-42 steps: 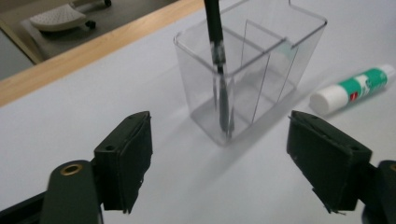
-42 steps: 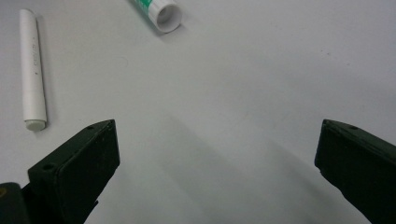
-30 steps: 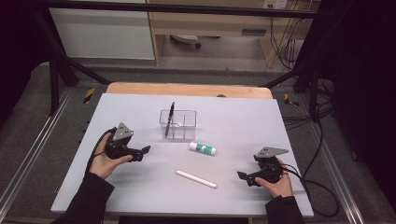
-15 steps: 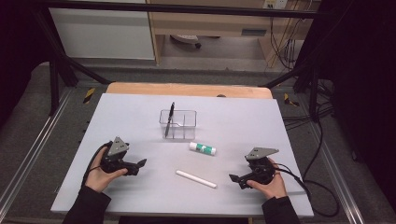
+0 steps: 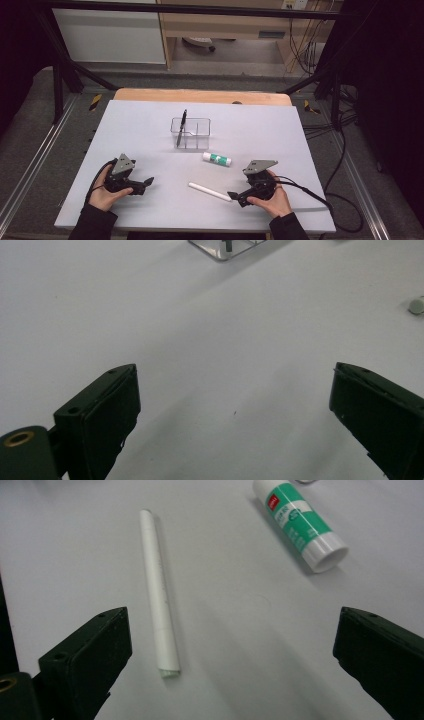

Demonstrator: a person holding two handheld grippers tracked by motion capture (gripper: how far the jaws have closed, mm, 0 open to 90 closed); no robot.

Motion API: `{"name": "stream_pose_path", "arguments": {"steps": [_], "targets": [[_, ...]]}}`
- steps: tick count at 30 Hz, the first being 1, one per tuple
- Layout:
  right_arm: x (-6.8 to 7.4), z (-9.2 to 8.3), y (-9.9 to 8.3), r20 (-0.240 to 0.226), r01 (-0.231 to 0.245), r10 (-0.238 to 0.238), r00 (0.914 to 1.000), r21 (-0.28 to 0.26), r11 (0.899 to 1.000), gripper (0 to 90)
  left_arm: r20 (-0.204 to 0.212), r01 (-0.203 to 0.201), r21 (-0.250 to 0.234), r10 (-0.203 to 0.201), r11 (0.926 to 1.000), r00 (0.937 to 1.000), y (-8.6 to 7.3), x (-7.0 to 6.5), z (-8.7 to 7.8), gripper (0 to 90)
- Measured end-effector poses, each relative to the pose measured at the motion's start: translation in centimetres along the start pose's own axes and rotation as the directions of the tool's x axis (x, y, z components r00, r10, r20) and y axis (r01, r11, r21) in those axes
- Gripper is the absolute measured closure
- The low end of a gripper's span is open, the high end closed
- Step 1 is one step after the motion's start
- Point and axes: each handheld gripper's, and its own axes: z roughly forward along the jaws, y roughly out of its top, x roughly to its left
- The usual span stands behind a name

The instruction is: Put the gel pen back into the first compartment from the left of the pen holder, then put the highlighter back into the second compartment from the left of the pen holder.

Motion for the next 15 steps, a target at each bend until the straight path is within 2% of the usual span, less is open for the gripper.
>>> {"name": "stream_pose_path", "arguments": {"steps": [4,9,15], "targets": [[0.5,0.6,0.2,-0.011,0.013,-0.013,0.9999,0.014,1.000,5.2,0.009,0.005,-0.006,-0.005,1.0000,0.9999,-0.1,0.1,-0.2,5.8],[1.1,1.4,0.4,-0.039,0.026,-0.025,0.9989,0.009,1.000,11.6,0.007,0.007,-0.013,-0.007,0.9999,1.0000,-0.1,0.0,-0.4,5.8],[1.7,1.8,0.7,-0.068,0.058,-0.058,0.9960,0.008,0.998,26.2,0.010,0.010,-0.016,-0.010,0.9998,0.9999,-0.2,0.1,-0.5,5.9]]}}
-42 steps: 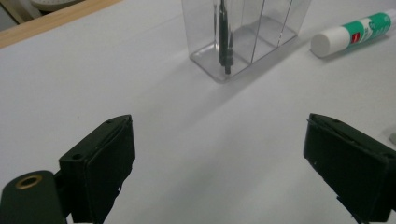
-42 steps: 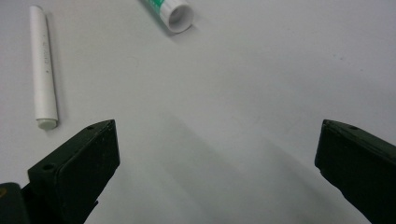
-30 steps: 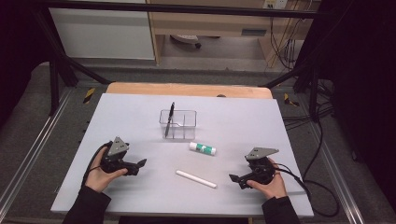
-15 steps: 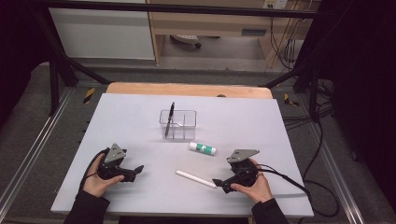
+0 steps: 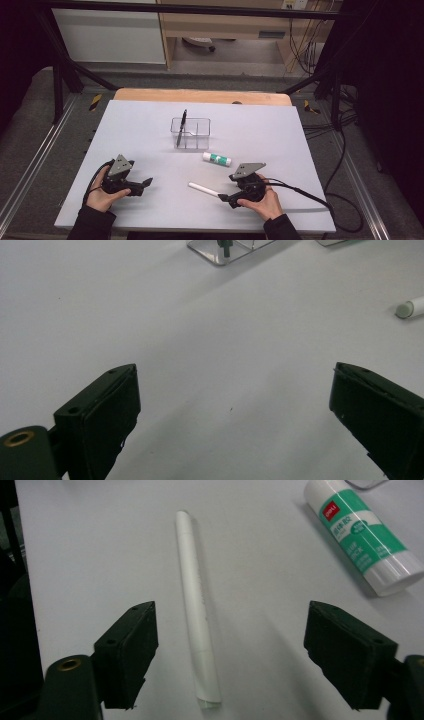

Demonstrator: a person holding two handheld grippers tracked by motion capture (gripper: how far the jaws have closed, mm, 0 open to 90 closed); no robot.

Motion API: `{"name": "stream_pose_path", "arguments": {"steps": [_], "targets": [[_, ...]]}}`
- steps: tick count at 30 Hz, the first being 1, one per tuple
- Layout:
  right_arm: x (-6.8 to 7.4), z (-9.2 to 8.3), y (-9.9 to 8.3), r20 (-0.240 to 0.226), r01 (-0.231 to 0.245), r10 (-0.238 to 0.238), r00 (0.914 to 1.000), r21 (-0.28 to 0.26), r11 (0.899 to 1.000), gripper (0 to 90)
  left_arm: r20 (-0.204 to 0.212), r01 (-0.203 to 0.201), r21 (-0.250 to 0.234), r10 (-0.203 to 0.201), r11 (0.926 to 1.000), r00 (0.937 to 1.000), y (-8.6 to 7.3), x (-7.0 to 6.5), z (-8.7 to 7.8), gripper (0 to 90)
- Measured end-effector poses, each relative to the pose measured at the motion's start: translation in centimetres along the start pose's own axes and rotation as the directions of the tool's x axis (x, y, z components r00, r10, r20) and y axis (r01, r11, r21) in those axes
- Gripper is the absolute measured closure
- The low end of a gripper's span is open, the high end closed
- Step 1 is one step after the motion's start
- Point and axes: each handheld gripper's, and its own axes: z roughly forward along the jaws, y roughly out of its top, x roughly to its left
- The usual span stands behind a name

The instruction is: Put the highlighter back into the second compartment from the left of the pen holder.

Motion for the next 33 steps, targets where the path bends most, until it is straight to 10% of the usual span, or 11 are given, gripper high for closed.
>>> {"name": "stream_pose_path", "arguments": {"steps": [14,33], "targets": [[0.9,0.8,0.0,-0.033,0.027,-0.027,0.9991,-0.002,1.000,56.9,0.002,0.005,0.007,-0.005,1.0000,1.0000,-0.1,0.0,0.1,5.9],[0.7,2.3,-0.6,-0.062,0.055,-0.054,0.9966,0.026,0.998,76.9,0.003,0.013,0.007,-0.013,0.9999,0.9999,-0.2,0.0,0.1,5.9]]}}
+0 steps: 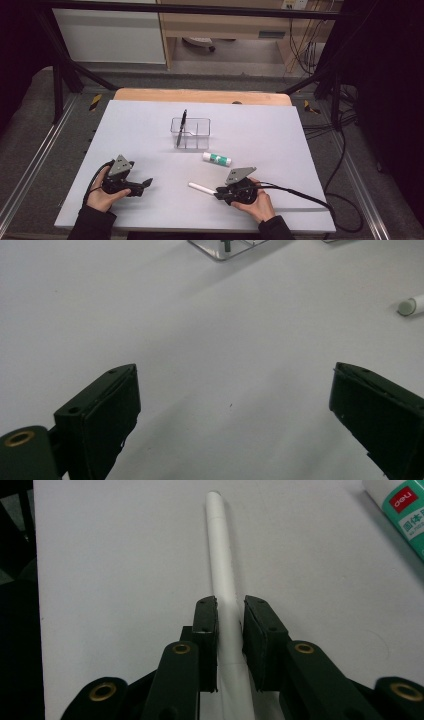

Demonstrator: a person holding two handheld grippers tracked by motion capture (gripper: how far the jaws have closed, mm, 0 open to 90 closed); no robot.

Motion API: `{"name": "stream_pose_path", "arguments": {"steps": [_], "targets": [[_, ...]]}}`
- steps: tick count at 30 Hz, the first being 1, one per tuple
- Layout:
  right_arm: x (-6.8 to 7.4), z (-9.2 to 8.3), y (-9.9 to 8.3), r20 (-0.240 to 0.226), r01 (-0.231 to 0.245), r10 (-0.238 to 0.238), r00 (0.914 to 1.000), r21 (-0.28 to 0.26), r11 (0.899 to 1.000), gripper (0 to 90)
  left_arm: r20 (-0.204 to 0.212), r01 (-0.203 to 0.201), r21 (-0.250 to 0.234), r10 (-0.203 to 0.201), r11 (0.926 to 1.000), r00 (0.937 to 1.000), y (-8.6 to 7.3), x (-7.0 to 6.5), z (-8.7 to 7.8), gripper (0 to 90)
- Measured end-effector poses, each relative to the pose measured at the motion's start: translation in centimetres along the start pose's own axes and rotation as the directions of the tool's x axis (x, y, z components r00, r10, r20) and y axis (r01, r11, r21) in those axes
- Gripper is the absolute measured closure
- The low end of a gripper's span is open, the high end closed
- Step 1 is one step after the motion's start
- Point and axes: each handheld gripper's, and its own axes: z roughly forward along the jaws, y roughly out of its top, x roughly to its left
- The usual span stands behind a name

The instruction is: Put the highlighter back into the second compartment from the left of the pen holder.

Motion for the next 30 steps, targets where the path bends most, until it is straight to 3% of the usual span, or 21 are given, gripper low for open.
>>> {"name": "stream_pose_path", "arguments": {"steps": [19,30], "targets": [[-0.2,-0.2,0.1,-0.025,-0.001,0.001,0.9997,-0.005,1.000,79.1,0.023,-0.004,-0.004,0.004,1.0000,0.9997,0.0,-0.3,0.2,5.6],[-0.4,-1.3,0.6,-0.021,0.003,-0.003,0.9998,-0.025,1.000,79.2,0.037,-0.033,-0.009,0.033,0.9994,0.9988,0.2,-0.8,0.2,5.5]]}}
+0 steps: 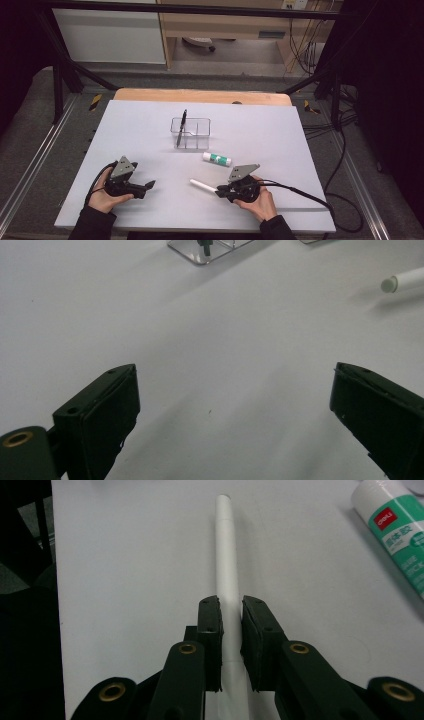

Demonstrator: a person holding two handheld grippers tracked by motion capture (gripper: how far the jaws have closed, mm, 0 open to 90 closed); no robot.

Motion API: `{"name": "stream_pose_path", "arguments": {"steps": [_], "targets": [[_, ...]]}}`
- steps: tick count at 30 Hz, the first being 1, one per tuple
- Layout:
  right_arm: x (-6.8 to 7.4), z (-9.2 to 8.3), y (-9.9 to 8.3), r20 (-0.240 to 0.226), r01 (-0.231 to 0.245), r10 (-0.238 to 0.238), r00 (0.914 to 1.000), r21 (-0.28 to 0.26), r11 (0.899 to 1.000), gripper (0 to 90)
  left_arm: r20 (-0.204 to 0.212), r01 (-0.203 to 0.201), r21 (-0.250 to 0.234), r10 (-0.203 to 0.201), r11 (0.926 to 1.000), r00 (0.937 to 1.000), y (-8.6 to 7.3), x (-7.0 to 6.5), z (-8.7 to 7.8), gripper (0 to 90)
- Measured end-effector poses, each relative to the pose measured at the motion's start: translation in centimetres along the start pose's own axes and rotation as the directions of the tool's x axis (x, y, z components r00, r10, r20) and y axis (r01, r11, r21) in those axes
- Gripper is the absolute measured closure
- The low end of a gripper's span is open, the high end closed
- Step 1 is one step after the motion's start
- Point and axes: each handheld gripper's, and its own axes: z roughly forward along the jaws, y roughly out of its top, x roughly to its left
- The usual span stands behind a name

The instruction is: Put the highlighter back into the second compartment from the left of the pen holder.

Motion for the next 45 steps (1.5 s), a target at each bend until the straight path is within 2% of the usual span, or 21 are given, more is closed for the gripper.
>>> {"name": "stream_pose_path", "arguments": {"steps": [12,16,22,29,31,34,37,38,42,44,45], "targets": [[-0.6,-1.8,0.8,0.013,-0.002,0.002,0.9999,-0.007,1.000,79.2,0.014,-0.047,0.025,0.047,0.9986,0.9988,0.4,-1.0,0.5,6.8],[-0.8,-2.3,1.1,0.004,-0.011,0.011,0.9999,-0.004,1.000,79.2,0.020,-0.081,0.027,0.081,0.9963,0.9965,0.7,-1.5,0.7,6.8],[-1.0,-3.0,1.7,-0.001,0.001,-0.001,1.0000,0.018,1.000,79.2,0.032,-0.142,0.024,0.141,0.9896,0.9895,1.3,-2.3,1.0,6.8],[-0.8,-3.2,2.8,-0.009,0.019,-0.019,0.9998,0.045,0.999,79.2,0.038,-0.222,0.014,0.222,0.9749,0.9744,2.3,-3.3,1.0,7.0],[-0.8,-3.2,3.0,-0.010,0.023,-0.023,0.9997,0.050,0.998,79.2,0.038,-0.252,0.018,0.252,0.9675,0.9671,2.7,-3.6,1.1,7.5],[-0.8,-3.3,3.5,-0.013,0.024,-0.024,0.9996,0.057,0.998,79.2,0.041,-0.303,0.024,0.302,0.9526,0.9524,3.1,-4.1,1.3,7.7],[-0.8,-3.3,4.0,-0.016,0.028,-0.027,0.9995,0.074,0.997,79.2,0.042,-0.357,0.033,0.355,0.9336,0.9337,3.6,-4.5,1.5,7.7],[-0.8,-3.3,4.1,-0.016,0.030,-0.028,0.9995,0.079,0.996,79.2,0.039,-0.379,0.037,0.378,0.9246,0.9251,3.9,-4.7,1.6,7.8],[-0.7,-3.3,4.8,-0.015,0.044,-0.042,0.9990,0.099,0.994,79.2,0.043,-0.430,0.023,0.429,0.9023,0.9022,4.8,-5.3,1.7,8.7],[-0.6,-3.4,5.1,-0.018,0.049,-0.048,0.9987,0.102,0.994,79.2,0.045,-0.468,0.017,0.466,0.8838,0.8834,5.2,-5.7,1.8,9.1],[-0.6,-3.4,5.3,-0.018,0.052,-0.050,0.9986,0.100,0.994,79.2,0.048,-0.491,0.009,0.490,0.8713,0.8706,5.4,-6.0,2.0,9.1]]}}
